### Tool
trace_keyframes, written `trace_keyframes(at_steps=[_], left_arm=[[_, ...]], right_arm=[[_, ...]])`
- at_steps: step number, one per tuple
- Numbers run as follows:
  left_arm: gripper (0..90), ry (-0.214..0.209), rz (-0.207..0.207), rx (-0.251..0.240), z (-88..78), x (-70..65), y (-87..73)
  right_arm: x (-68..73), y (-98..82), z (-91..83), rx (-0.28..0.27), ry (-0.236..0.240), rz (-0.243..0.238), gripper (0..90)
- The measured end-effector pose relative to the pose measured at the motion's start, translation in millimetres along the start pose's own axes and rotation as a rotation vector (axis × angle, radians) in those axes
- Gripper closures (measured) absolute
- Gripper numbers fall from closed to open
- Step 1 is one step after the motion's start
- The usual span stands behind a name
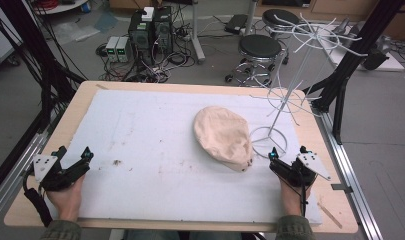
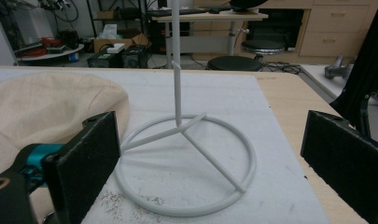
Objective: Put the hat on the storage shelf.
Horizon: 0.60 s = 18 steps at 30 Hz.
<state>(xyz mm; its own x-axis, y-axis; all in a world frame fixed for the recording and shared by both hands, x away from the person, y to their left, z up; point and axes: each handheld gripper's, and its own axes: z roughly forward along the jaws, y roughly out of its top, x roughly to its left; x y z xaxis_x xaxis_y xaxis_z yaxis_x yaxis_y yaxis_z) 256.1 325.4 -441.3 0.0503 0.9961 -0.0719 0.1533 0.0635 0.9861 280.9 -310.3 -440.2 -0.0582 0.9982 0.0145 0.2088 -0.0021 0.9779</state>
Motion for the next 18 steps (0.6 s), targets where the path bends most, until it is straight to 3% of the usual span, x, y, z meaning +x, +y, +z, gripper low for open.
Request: trace_keyframes(at_steps=[18], left_arm=[[20.8,-0.013,-0.008,0.010,0.7,-0.7,-0.4]], right_arm=[[-2.0,-0.9,-0.4,0.012,-0.004,0.024,3.8]])
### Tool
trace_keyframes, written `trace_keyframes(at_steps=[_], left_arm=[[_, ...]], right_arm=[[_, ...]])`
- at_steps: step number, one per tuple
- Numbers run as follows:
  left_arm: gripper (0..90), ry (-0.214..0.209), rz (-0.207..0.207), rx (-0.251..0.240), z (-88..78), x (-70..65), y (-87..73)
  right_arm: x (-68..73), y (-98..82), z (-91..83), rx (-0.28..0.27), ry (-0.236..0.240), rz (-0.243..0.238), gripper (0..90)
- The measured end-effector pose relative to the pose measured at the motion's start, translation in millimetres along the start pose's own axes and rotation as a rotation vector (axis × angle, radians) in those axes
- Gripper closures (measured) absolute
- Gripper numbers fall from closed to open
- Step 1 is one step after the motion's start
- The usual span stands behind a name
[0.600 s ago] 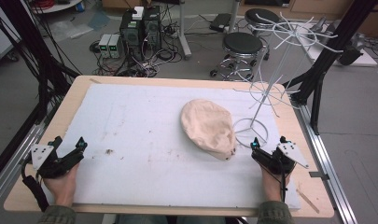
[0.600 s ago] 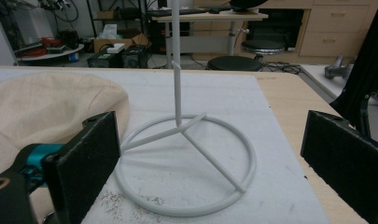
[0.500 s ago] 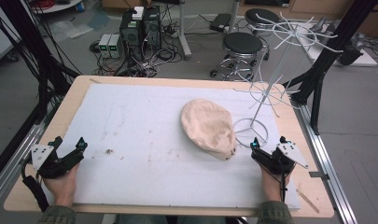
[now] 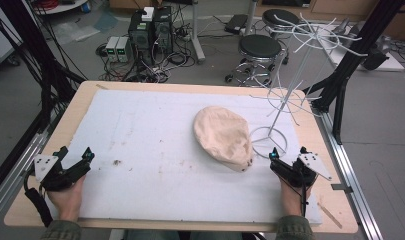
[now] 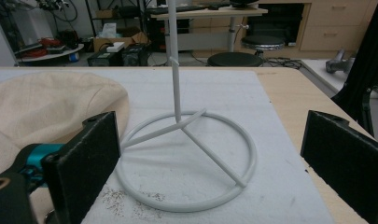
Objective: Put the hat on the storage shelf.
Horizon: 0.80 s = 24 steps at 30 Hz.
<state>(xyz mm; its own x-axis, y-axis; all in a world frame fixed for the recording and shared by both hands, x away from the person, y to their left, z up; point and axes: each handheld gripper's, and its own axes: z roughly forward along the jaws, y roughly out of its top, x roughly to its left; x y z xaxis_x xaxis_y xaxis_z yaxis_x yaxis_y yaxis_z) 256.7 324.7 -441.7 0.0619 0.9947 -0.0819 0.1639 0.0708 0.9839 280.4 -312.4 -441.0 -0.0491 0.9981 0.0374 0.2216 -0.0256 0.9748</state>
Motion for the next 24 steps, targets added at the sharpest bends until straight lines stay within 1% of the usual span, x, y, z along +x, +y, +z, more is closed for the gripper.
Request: trace_keyframes(at_steps=[4,6,7,8,9,10,11,12,13,16,19,22,23,24], left_arm=[[20.7,-0.009,-0.006,0.001,3.6,-1.6,3.4],[20.7,-0.025,-0.006,0.000,5.1,-4.3,6.6],[20.5,-0.049,0.026,-0.002,5.8,-9.8,11.6],[20.5,-0.049,0.026,-0.002,5.8,-9.8,11.6],[20.5,-0.065,0.046,-0.002,6.6,-13.4,15.0],[20.1,-0.080,0.058,-0.002,7.5,-17.2,18.7],[20.1,-0.098,0.057,-0.006,9.0,-21.0,22.8],[20.1,-0.116,0.046,-0.014,10.9,-24.8,27.0],[20.1,-0.125,0.039,-0.022,13.0,-28.6,31.1],[20.1,-0.146,0.030,-0.043,22.1,-40.8,42.2],[20.0,-0.168,0.043,-0.042,32.7,-52.2,50.6],[20.1,-0.188,0.043,-0.052,41.1,-63.2,57.5],[20.1,-0.190,0.052,-0.050,43.0,-66.3,59.5],[20.1,-0.193,0.073,-0.050,46.2,-70.7,62.9]], right_arm=[[0.4,-0.2,0.4,0.004,0.000,0.007,3.8],[0.1,-0.2,0.5,0.003,-0.002,0.005,3.8],[0.3,-0.2,0.4,0.002,-0.001,0.007,3.8],[0.3,-0.2,0.4,0.002,-0.001,0.007,3.8],[0.2,0.2,-0.1,-0.001,-0.004,0.009,3.8],[0.3,0.3,-0.4,0.001,-0.003,0.014,3.8],[0.0,0.5,-0.2,-0.002,-0.003,0.013,3.8],[0.3,0.5,-0.3,0.000,-0.002,0.017,3.8],[0.2,0.6,-0.2,-0.001,-0.001,0.017,3.8],[1.0,0.4,0.4,0.000,0.006,0.013,3.8],[1.9,0.2,0.8,0.004,0.012,0.008,3.8],[2.8,0.5,0.3,0.005,0.013,0.012,3.8],[2.4,0.8,0.0,0.000,0.016,0.013,3.8],[1.9,1.2,-0.4,-0.004,0.014,0.022,3.8]])
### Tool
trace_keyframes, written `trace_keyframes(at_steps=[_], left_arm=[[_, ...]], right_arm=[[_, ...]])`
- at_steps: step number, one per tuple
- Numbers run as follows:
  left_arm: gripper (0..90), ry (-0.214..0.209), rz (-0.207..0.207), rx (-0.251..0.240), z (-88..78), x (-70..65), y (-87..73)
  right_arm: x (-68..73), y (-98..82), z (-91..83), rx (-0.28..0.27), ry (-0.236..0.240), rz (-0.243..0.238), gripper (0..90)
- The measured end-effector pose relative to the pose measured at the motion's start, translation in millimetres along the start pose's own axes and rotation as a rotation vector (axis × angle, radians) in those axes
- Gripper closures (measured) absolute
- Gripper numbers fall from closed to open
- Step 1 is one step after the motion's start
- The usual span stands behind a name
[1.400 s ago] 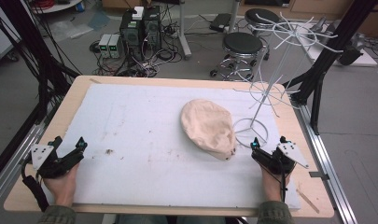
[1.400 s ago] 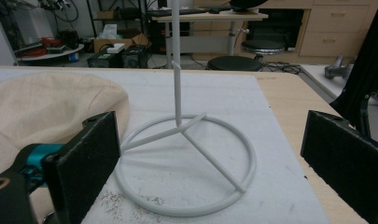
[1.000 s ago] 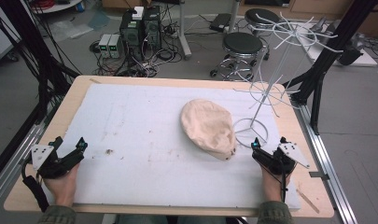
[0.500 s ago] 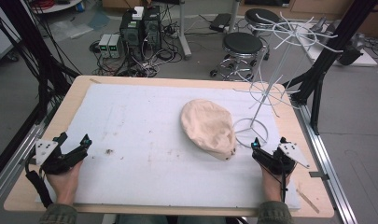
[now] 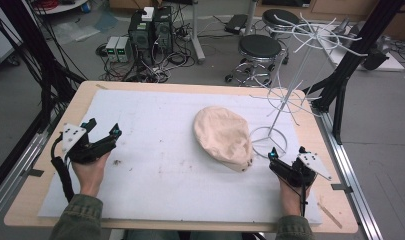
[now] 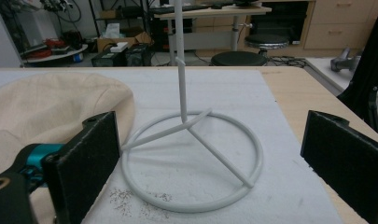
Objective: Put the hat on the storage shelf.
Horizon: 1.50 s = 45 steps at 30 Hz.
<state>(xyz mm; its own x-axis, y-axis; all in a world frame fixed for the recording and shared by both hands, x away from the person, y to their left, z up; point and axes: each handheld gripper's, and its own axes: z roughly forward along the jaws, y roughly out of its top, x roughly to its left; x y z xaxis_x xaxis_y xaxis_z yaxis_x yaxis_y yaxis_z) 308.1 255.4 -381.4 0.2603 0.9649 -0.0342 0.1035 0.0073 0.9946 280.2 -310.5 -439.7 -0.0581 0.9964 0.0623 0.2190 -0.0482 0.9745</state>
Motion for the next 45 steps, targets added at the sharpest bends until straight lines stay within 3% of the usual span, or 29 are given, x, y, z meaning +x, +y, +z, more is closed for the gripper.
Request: trace_keyframes(at_steps=[4,14,18,24,38,45], left_arm=[[21.1,-0.011,0.019,0.017,13.1,-9.7,10.9],[21.9,-0.064,-0.010,0.054,42.7,-23.6,25.3],[21.9,-0.086,-0.009,0.090,56.6,-32.7,26.8],[21.9,-0.131,-0.047,0.115,76.3,-49.0,27.9],[21.7,-0.198,-0.028,0.191,110.0,-75.4,31.3],[21.7,-0.235,-0.012,0.228,125.8,-93.5,34.3]], right_arm=[[-1.3,0.1,0.0,0.001,0.001,0.012,3.8],[-0.5,-0.2,1.2,0.009,0.009,0.008,3.8],[-0.6,0.3,0.6,0.007,0.006,0.014,3.8],[-0.6,0.3,0.5,0.005,0.013,0.008,3.8],[1.0,0.4,0.6,0.004,0.026,0.000,3.8],[-1.9,1.6,-1.4,-0.004,0.020,0.021,3.8]])
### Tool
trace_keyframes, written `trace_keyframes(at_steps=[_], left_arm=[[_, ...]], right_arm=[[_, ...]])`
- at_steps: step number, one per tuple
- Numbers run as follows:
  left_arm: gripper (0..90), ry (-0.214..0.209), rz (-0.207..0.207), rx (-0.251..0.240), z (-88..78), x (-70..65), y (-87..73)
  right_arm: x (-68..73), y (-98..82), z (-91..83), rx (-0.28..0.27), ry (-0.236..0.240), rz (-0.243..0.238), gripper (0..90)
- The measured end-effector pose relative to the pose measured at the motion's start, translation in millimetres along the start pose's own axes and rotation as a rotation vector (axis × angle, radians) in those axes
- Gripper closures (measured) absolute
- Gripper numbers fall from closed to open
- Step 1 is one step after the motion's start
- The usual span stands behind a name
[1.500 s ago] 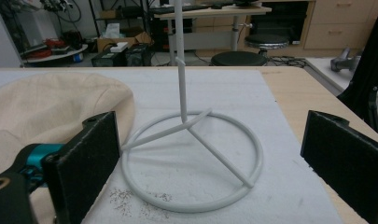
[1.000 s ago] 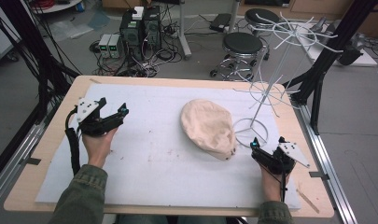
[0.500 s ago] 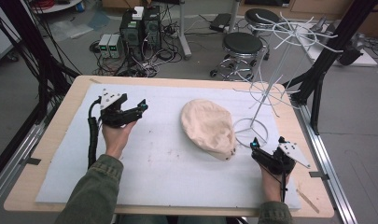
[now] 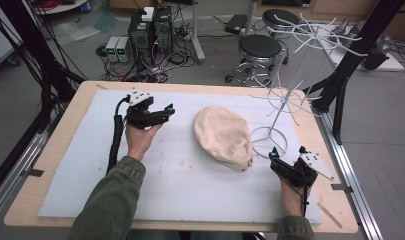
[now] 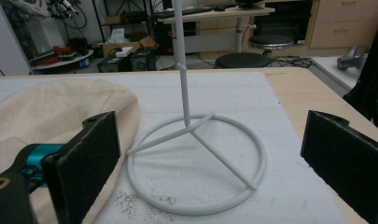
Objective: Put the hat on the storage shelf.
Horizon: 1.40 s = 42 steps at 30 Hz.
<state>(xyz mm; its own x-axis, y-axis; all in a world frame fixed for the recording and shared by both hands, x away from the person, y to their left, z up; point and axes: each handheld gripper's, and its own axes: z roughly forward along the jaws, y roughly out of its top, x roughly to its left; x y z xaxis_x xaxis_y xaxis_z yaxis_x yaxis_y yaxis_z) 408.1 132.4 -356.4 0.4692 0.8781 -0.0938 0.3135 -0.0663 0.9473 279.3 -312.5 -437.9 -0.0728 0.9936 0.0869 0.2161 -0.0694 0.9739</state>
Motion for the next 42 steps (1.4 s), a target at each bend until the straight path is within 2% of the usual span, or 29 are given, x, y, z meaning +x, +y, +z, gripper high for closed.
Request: trace_keyframes(at_steps=[6,13,16,21,24,25,28,31,37,40,42], left_arm=[[21.6,-0.045,0.030,0.057,23.1,-16.8,2.4],[21.5,-0.084,0.066,0.135,50.6,-33.4,-2.4],[21.8,-0.097,0.044,0.153,61.9,-38.5,-8.6],[21.7,-0.118,0.043,0.206,77.4,-49.2,-18.2],[21.7,-0.136,0.013,0.206,82.4,-55.4,-20.8],[21.7,-0.139,0.022,0.210,83.6,-56.9,-21.1],[21.8,-0.129,0.026,0.227,88.3,-61.3,-23.4],[21.5,-0.125,0.005,0.267,95.4,-62.1,-29.1],[21.5,-0.110,0.012,0.342,107.6,-65.1,-40.0],[22.8,-0.085,0.035,0.369,111.4,-72.1,-39.1],[22.9,-0.092,0.048,0.377,113.5,-78.7,-37.6]], right_arm=[[-2.6,1.2,-0.6,-0.005,-0.002,0.008,3.8],[-2.4,2.1,-0.9,-0.009,-0.001,-0.009,3.8],[-3.0,1.8,-0.1,-0.004,0.001,-0.016,3.8],[-2.0,1.3,0.3,0.005,0.002,-0.023,3.8],[-0.7,1.1,0.1,0.011,0.004,-0.032,3.7],[-0.1,1.0,0.1,0.011,0.006,-0.032,3.8],[0.7,0.4,0.3,0.017,0.008,-0.043,3.8],[0.5,-0.1,0.8,0.016,0.024,-0.043,3.8],[-0.2,-0.3,1.5,0.018,0.017,-0.045,3.8],[-0.2,-0.4,1.6,0.019,0.017,-0.044,3.8],[-0.4,-0.3,1.7,0.014,0.020,-0.043,3.8]])
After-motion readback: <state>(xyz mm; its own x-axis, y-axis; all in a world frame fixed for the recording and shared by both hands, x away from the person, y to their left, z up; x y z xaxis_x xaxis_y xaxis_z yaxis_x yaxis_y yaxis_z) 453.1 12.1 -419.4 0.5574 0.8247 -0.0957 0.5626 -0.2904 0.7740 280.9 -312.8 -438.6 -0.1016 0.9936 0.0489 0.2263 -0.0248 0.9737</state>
